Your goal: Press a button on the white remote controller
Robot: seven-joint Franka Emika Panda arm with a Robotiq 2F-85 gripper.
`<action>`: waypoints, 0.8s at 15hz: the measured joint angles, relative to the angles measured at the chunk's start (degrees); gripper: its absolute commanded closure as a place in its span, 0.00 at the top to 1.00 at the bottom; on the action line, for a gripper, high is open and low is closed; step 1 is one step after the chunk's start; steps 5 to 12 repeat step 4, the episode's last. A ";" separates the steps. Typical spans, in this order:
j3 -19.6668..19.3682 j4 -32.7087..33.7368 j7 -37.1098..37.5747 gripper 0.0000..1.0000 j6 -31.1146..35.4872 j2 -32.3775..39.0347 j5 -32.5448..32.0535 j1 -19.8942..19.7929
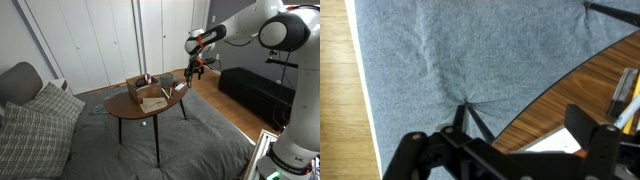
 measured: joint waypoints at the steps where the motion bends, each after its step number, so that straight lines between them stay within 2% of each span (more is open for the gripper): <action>1: 0.23 -2.90 -0.38 1.00 1.56 -1.27 -0.10 0.63; 4: 0.60 -8.20 -0.65 1.00 3.98 -3.81 -0.18 1.54; 12: 0.60 -8.20 -0.65 1.00 3.98 -3.81 -0.18 1.54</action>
